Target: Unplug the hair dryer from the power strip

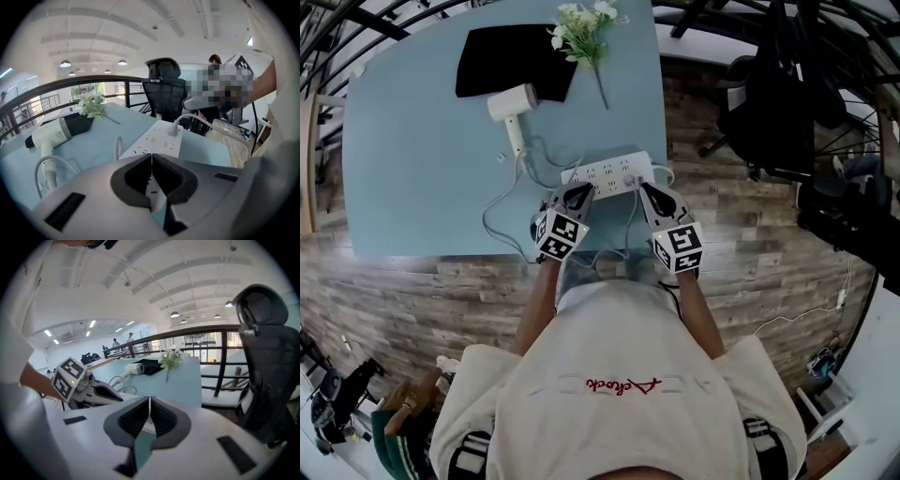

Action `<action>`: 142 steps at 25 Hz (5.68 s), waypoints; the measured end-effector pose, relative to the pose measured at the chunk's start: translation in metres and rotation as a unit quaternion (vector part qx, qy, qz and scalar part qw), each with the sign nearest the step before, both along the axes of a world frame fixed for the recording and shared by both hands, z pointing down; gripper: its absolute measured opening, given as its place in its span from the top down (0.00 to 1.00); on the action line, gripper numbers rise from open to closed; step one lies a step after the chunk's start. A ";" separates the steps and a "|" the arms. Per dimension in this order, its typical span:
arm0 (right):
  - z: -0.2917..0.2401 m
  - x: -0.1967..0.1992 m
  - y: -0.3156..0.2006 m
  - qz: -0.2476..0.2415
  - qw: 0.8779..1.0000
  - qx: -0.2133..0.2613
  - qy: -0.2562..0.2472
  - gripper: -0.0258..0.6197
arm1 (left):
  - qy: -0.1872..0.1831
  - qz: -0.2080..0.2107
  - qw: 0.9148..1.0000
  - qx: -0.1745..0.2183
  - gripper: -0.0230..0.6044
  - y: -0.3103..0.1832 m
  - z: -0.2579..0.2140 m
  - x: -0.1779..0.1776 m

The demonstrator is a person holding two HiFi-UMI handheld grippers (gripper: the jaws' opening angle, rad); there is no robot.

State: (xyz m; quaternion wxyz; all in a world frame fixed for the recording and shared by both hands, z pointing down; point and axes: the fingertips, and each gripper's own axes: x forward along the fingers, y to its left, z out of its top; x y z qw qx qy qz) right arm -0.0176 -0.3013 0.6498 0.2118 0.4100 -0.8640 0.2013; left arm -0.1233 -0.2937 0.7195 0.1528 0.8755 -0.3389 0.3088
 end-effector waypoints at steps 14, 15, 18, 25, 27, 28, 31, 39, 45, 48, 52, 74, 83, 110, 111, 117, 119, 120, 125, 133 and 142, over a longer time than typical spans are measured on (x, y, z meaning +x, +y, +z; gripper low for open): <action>0.010 -0.012 0.005 -0.015 0.999 -0.030 0.001 0.61 | 0.010 -0.008 1.000 -0.005 0.95 0.000 0.001 0.000; 0.012 -0.014 0.006 -0.018 0.999 -0.032 0.007 0.61 | 0.010 -0.008 1.000 -0.005 0.95 0.000 0.001 0.000; 0.019 -0.021 0.005 -0.024 0.999 -0.033 0.030 0.61 | 0.012 -0.009 1.000 -0.006 0.95 0.000 0.000 -0.001; 0.037 -0.031 0.000 -0.020 0.996 -0.032 0.082 0.61 | 0.017 -0.010 1.000 -0.007 0.95 0.000 0.000 -0.001; 0.042 -0.031 -0.002 -0.013 0.995 -0.036 0.088 0.61 | 0.018 -0.009 1.000 -0.008 0.95 0.000 0.000 -0.001; 0.044 -0.031 -0.002 -0.010 0.995 -0.037 0.091 0.61 | 0.019 -0.009 1.000 -0.008 0.95 0.000 0.000 -0.001; 0.050 -0.031 -0.003 -0.004 0.994 -0.040 0.098 0.63 | 0.020 -0.007 1.000 -0.008 0.95 0.000 0.000 -0.001; 0.063 -0.025 -0.002 0.012 0.992 -0.051 0.118 0.70 | 0.022 -0.006 1.000 -0.009 0.95 0.000 0.001 -0.001; 0.064 -0.022 -0.005 0.022 0.990 -0.044 0.134 0.78 | 0.023 -0.006 1.000 -0.009 0.95 0.000 0.000 -0.001; 0.064 -0.021 -0.004 0.020 0.990 -0.047 0.133 0.78 | 0.023 -0.007 1.000 -0.009 0.95 0.001 0.001 -0.001; 0.064 -0.021 -0.004 0.018 0.989 -0.053 0.133 0.79 | 0.023 -0.008 1.000 -0.006 0.95 0.001 0.002 -0.001; 0.058 -0.021 0.002 0.015 0.989 -0.057 0.139 0.81 | 0.021 -0.014 1.000 -0.006 0.95 0.001 0.000 -0.002; 0.055 -0.021 0.003 0.014 0.989 -0.052 0.140 0.81 | 0.023 -0.016 1.000 -0.008 0.95 0.001 -0.001 -0.001; 0.026 -0.028 -0.004 0.010 0.993 -0.024 0.112 0.81 | 0.007 -0.013 1.000 0.002 0.95 0.000 -0.005 -0.002; 0.025 -0.027 -0.004 0.011 0.994 -0.023 0.111 0.81 | 0.009 -0.018 1.000 0.007 0.95 -0.001 -0.007 -0.002; 0.016 -0.021 -0.002 0.008 0.994 -0.011 0.105 0.81 | 0.031 -0.040 0.998 0.032 0.95 -0.008 -0.030 0.001; 0.009 -0.018 -0.001 0.007 0.995 -0.003 0.100 0.81 | 0.039 -0.049 0.997 0.044 0.95 -0.010 -0.040 0.003; 0.006 -0.017 -0.002 0.007 0.995 0.002 0.097 0.81 | 0.043 -0.055 0.996 0.050 0.95 -0.012 -0.046 0.003; -0.016 -0.012 -0.001 0.001 0.996 0.025 0.087 0.81 | 0.060 -0.080 0.992 0.079 0.95 -0.019 -0.080 0.005; -0.052 -0.005 0.002 -0.012 0.997 0.066 0.040 0.82 | 0.086 -0.112 0.983 0.120 0.95 -0.017 -0.125 0.011; -0.083 0.009 0.009 -0.041 0.993 0.109 0.002 0.82 | 0.078 -0.142 0.975 0.152 0.95 0.010 -0.155 0.029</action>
